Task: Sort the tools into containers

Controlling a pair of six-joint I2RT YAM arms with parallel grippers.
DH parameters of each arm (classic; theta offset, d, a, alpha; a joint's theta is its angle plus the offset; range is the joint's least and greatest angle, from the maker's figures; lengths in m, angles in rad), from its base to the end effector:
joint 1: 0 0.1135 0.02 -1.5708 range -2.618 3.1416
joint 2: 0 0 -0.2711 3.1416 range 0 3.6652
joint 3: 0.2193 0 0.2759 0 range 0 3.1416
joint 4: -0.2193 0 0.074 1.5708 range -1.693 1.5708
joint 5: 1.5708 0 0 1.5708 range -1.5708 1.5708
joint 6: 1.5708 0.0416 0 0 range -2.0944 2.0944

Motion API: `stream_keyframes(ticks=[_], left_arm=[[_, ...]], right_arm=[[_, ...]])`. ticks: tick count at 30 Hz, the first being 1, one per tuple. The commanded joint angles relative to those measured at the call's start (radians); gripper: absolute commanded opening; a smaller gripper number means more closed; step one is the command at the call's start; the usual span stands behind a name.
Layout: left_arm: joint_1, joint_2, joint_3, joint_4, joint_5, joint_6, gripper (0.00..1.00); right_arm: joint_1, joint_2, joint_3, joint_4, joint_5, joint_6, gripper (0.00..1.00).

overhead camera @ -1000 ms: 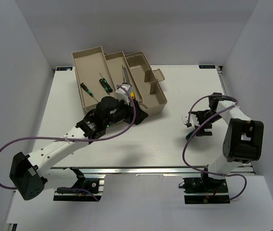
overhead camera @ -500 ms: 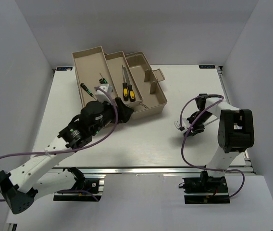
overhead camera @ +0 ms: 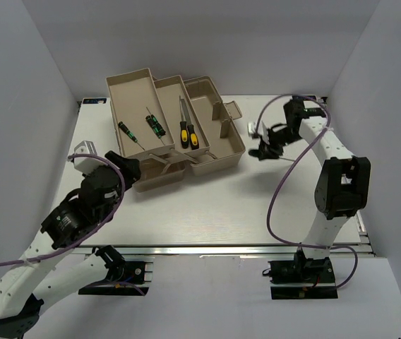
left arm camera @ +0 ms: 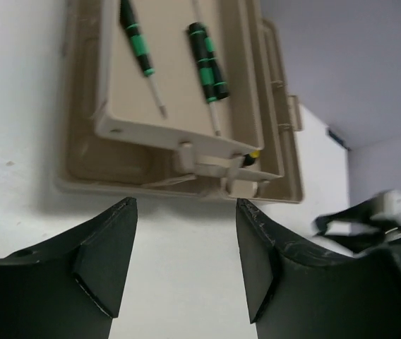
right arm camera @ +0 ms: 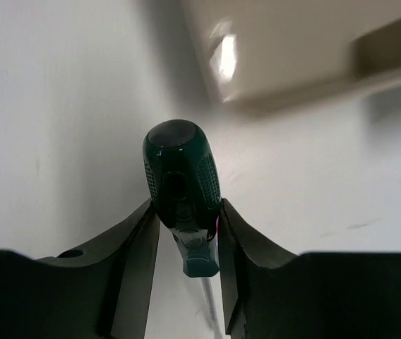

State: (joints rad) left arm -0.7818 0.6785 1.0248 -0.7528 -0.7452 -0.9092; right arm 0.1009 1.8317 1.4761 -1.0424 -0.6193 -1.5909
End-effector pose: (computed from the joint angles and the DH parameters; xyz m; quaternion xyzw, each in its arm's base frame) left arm 0.1178 -0.0772 0.3902 -0.2493 0.7637 -0.1815 0.5672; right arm 0.3774 0.0625 0.2317 -0.7277 0.6095 0.1674 0.2662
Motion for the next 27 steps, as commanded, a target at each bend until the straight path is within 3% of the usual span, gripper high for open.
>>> stream_keyframes(ticks=[1,5,8,9,12,14,19,21,23,24,25,27], left_arm=[[0.003,0.03,0.015,-0.169,-0.089,-0.115,0.68],[0.003,0.093,0.05,-0.293,-0.092,-0.154,0.69],[0.003,0.087,0.035,-0.29,-0.095,-0.158,0.69],[0.001,0.079,0.028,-0.286,-0.094,-0.158,0.69],[0.004,0.055,0.012,-0.286,-0.088,-0.161,0.69],[0.004,0.046,0.009,-0.306,-0.08,-0.174,0.7],[0.004,0.038,-0.017,-0.304,-0.043,-0.18,0.7],[0.003,0.041,-0.025,-0.299,-0.023,-0.183,0.71],[0.004,0.044,-0.04,-0.284,-0.011,-0.183,0.71],[0.004,0.046,-0.043,-0.281,-0.006,-0.183,0.71],[0.003,0.047,-0.049,-0.273,-0.005,-0.183,0.71],[0.004,0.059,-0.054,-0.272,-0.011,-0.183,0.72]], right_arm=[[0.08,-0.031,0.166,0.086,-0.256,0.45,0.0],[0.161,-0.034,0.268,0.367,-0.235,0.919,0.0],[0.227,0.053,0.414,0.448,-0.14,1.147,0.0],[0.24,0.085,0.465,0.478,-0.075,1.313,0.0],[0.282,0.213,0.611,0.557,0.045,1.574,0.0],[0.305,0.244,0.616,0.61,0.163,1.672,0.0],[0.309,0.409,0.8,0.639,0.295,1.861,0.0],[0.303,0.44,0.8,0.674,0.293,1.917,0.06],[0.29,0.474,0.78,0.709,0.288,1.977,0.19],[0.29,0.485,0.78,0.713,0.286,1.981,0.3],[0.29,0.501,0.774,0.716,0.285,1.971,0.55],[0.289,0.512,0.768,0.719,0.277,1.925,0.71]])
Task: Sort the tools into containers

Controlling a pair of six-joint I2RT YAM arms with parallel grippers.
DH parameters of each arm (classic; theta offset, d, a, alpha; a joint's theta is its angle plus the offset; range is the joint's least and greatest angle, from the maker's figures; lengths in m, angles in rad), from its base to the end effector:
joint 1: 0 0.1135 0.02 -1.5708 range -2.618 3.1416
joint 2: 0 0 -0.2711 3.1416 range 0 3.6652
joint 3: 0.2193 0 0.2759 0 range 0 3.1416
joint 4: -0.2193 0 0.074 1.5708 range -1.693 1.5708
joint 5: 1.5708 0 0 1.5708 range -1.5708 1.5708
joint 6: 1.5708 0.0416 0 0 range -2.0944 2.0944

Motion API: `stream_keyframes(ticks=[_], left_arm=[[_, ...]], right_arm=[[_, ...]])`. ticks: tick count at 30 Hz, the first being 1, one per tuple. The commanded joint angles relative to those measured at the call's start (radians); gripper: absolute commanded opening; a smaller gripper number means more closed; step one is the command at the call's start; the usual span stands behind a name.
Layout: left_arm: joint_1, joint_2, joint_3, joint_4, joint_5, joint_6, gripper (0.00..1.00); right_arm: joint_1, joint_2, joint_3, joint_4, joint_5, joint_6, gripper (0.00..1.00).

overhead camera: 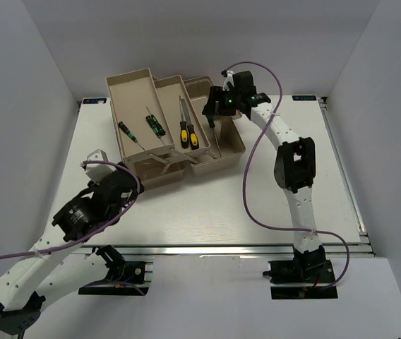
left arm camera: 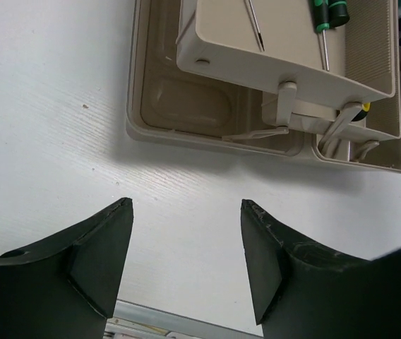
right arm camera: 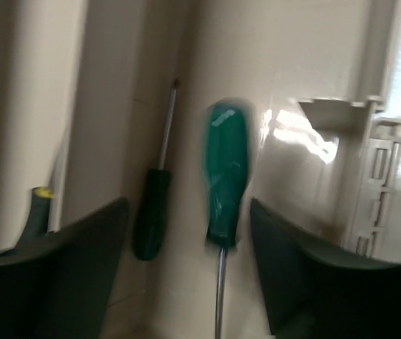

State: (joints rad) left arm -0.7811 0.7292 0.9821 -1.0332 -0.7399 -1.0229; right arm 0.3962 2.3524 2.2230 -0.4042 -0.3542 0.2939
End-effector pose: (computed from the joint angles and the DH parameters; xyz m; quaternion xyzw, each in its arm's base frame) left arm 0.1177 -0.0772 0.3459 -0.2420 0.8374 -0.0747 0.4844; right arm 0.5323 0.2383 0.2732 -0.1309 0.8493 0.3090 0.4074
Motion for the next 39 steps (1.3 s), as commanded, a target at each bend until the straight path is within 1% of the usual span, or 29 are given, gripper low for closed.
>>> stream_keyframes(ticks=[1,3,5,7,8,9,10,11,12,13,14,15,16,17,18,19,20,21,22,23,24,25,26,28,29,30,32,36,39], left_arm=[[0.003,0.015,-0.016,0.009,-0.021,-0.069,0.72],[0.002,0.038,-0.023,0.01,-0.033,-0.068,0.72],[0.003,0.059,-0.037,0.012,-0.036,-0.068,0.68],[0.006,0.093,-0.043,0.016,-0.03,-0.081,0.5],[0.02,0.099,-0.045,0.018,-0.026,-0.088,0.4],[0.032,0.102,-0.048,0.025,-0.016,-0.092,0.3],[0.067,0.095,-0.051,0.051,0.014,-0.088,0.19],[0.094,0.087,-0.059,0.07,0.037,-0.082,0.13],[0.129,0.078,-0.062,0.111,0.066,-0.051,0.11],[0.208,0.058,-0.063,0.13,0.139,-0.033,0.1],[0.247,0.055,-0.059,0.146,0.18,0.009,0.1],[0.281,0.053,-0.05,0.174,0.215,0.029,0.1],[0.33,0.071,-0.039,0.179,0.276,0.05,0.11],[0.348,0.09,-0.02,0.176,0.301,0.066,0.13],[0.361,0.113,0.024,0.171,0.322,0.11,0.18],[0.371,0.136,0.05,0.165,0.336,0.133,0.33],[0.373,0.192,0.079,0.15,0.341,0.168,0.41],[0.373,0.219,0.14,0.116,0.335,0.187,0.45],[0.375,0.24,0.168,0.102,0.329,0.205,0.49],[0.375,0.268,0.218,0.072,0.301,0.225,0.55],[0.376,0.271,0.237,0.061,0.284,0.231,0.58],[0.378,0.271,0.253,0.05,0.271,0.237,0.61],[0.379,0.263,0.265,0.042,0.257,0.242,0.64],[0.379,0.233,0.282,0.018,0.228,0.238,0.67],[0.381,0.219,0.279,0.012,0.226,0.23,0.68],[0.381,0.191,0.273,-0.002,0.224,0.222,0.7],[0.381,0.158,0.236,-0.02,0.231,0.189,0.71],[0.381,0.026,0.153,-0.042,0.24,0.123,0.71],[0.382,-0.033,0.098,-0.062,0.241,0.084,0.71]], right_arm=[[-0.011,-0.011,0.018,0.079,0.0,0.019,0.77],[-0.025,-0.039,0.02,0.087,-0.061,-0.062,0.89],[-0.039,-0.074,0.014,0.114,-0.141,-0.139,0.89],[-0.046,-0.174,-0.031,0.142,-0.271,-0.319,0.89],[-0.052,-0.229,-0.166,0.175,-0.348,-0.4,0.89],[-0.066,-0.357,-0.263,0.271,-0.525,-0.553,0.89],[-0.072,-0.42,-0.361,0.316,-0.613,-0.635,0.87],[-0.077,-0.483,-0.537,0.344,-0.69,-0.726,0.84],[-0.077,-0.587,-0.606,0.323,-0.803,-0.921,0.72],[-0.076,-0.629,-0.662,0.296,-0.856,-1.017,0.57],[-0.063,-0.669,-0.748,0.259,-0.914,-1.101,0.39],[-0.047,-0.735,-0.779,0.22,-0.911,-1.166,0.0],[-0.028,-0.761,-0.802,0.106,-0.904,-1.332,0.0],[0.031,-0.787,-0.821,0.031,-0.867,-1.434,0.0],[0.073,-0.818,-0.835,-0.131,-0.832,-1.543,0.0],[0.117,-0.826,-0.835,-0.184,-0.789,-1.685,0.0],[0.215,-0.831,-0.841,-0.217,-0.698,-1.72,0.12],[0.272,-0.831,-0.865,-0.222,-0.64,-1.73,0.34],[0.323,-0.832,-0.89,-0.129,-0.571,-1.66,0.41],[0.422,-0.826,-0.946,-0.055,-0.442,-1.614,0.53],[0.467,-0.82,-0.97,0.018,-0.386,-1.578,0.55],[0.499,-0.808,-0.983,0.139,-0.338,-1.523,0.57],[0.554,-0.768,-0.985,0.183,-0.269,-1.497,0.6],[0.593,-0.707,-0.923,0.218,-0.218,-1.458,0.72],[0.627,-0.632,-0.89,0.237,-0.147,-1.408,0.85],[0.639,-0.593,-0.857,0.249,-0.116,-1.389,0.86],[0.659,-0.503,-0.771,0.295,-0.039,-1.344,0.86],[0.668,-0.404,-0.657,0.334,0.027,-1.303,0.84],[0.675,-0.345,-0.596,0.334,0.067,-1.309,0.83]])
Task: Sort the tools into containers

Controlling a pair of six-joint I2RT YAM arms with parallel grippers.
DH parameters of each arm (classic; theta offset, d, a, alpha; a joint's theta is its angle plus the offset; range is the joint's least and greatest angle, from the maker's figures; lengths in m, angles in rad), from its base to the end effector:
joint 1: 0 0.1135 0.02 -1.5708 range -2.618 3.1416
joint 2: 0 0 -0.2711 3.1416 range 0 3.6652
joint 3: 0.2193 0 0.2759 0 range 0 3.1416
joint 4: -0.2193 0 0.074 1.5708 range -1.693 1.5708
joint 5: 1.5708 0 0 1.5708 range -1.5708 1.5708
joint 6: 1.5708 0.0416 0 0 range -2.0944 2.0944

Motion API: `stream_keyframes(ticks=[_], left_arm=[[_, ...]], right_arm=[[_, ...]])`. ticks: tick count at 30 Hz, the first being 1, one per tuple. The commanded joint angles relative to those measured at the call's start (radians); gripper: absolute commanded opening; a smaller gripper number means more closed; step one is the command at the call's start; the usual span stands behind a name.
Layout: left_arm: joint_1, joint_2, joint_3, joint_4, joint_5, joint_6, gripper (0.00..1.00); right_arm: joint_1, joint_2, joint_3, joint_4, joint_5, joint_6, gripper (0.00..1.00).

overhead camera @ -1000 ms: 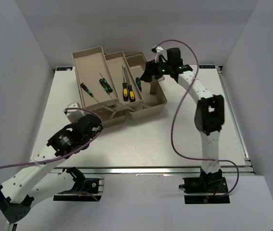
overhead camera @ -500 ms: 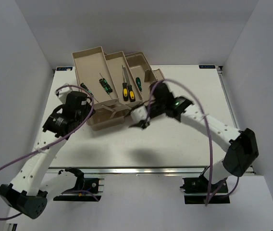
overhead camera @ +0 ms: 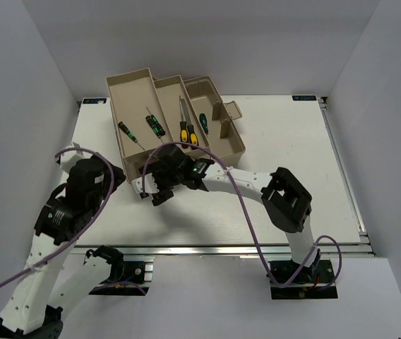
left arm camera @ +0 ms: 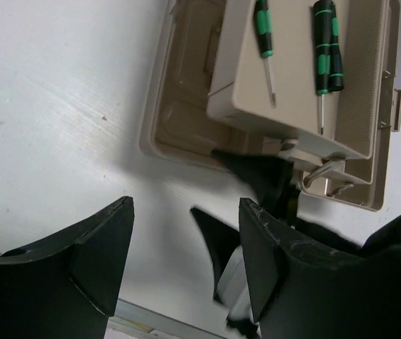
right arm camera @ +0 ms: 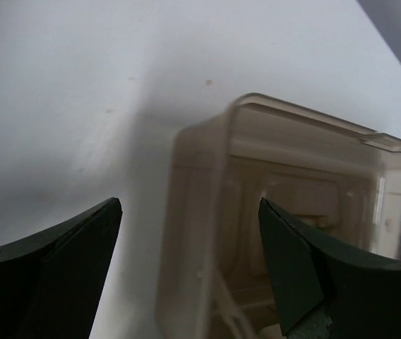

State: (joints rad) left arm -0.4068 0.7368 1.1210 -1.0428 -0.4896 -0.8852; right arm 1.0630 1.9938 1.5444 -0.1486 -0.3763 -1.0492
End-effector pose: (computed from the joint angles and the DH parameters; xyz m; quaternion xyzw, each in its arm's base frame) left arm 0.1307 -0.0350 0.3845 -0.3101 0.8209 -0.0835 0.4722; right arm 0.2264 0.4383 0.2343 -0.7989 0.3514 0.1685 0.4580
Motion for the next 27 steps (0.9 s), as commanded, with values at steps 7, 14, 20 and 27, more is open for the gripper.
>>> stream_keyframes(ticks=[7,14,20,27], left_arm=[[0.006,-0.143,-0.124,-0.051,0.038,-0.104,0.51],[0.006,-0.223,-0.311,0.087,0.193,-0.173,0.2],[0.008,-0.362,-0.544,0.188,0.289,-0.297,0.16],[0.006,-0.327,-0.717,0.404,0.394,-0.342,0.18]], right_arm=[[0.009,0.199,0.201,0.005,0.131,-0.011,0.66],[-0.001,0.171,0.234,-0.028,0.079,0.063,0.0],[-0.073,-0.056,0.128,0.116,-0.025,0.352,0.0],[-0.155,-0.26,-0.039,0.386,-0.119,0.67,0.0]])
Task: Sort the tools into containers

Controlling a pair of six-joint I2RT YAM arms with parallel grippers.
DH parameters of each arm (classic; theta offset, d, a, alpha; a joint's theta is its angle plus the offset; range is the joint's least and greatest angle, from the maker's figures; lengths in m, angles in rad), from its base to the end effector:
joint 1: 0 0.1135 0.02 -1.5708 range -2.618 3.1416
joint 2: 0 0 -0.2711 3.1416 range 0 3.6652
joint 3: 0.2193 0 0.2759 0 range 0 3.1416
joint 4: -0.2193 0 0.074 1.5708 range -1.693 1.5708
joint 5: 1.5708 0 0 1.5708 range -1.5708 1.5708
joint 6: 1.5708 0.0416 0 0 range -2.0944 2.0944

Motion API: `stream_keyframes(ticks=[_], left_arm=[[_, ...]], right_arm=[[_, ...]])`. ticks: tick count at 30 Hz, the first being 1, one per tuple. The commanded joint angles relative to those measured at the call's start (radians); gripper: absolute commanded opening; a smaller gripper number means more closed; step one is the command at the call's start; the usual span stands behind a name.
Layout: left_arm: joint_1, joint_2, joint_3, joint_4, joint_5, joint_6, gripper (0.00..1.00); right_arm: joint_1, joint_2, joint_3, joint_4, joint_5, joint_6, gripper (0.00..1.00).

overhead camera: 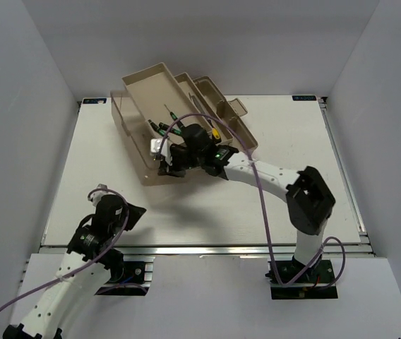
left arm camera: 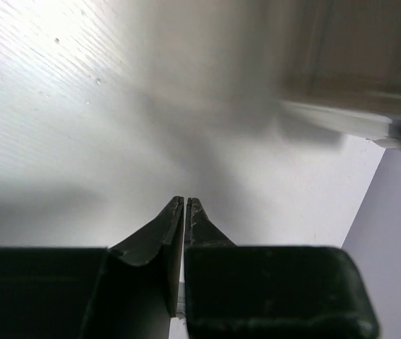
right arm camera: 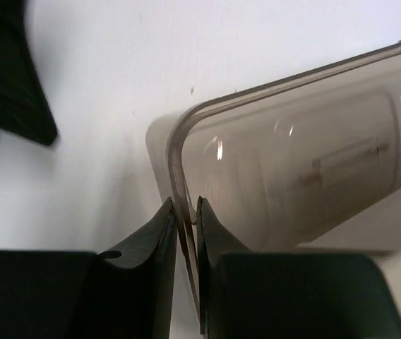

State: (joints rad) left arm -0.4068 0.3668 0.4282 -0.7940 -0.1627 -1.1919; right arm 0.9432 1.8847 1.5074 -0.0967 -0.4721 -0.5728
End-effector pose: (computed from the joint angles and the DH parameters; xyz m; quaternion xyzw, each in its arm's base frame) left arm 0.1106 -0.0403 0.2102 -0.3788 0.8285 -0.2390 0.3360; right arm 0.2636 0.3956 0.2773 -0.6589 0.5187 0.2895 0.4614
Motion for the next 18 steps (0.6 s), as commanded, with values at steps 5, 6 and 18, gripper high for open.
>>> stream_keyframes(ticks=[5,6,18], left_arm=[[0.022,0.289,-0.089,0.426,0.135,-0.023,0.21],[0.034,0.325,-0.101,0.493,0.158,-0.025,0.21],[0.298,0.857,0.1,0.98,0.393,-0.012,0.23]], right_arm=[[-0.073,-0.232,-0.133,0.485,-0.158,0.277,0.0],[-0.073,-0.249,-0.145,0.486,-0.178,0.272,0.0],[-0.08,-0.326,-0.254,0.443,-0.206,0.235,0.0]])
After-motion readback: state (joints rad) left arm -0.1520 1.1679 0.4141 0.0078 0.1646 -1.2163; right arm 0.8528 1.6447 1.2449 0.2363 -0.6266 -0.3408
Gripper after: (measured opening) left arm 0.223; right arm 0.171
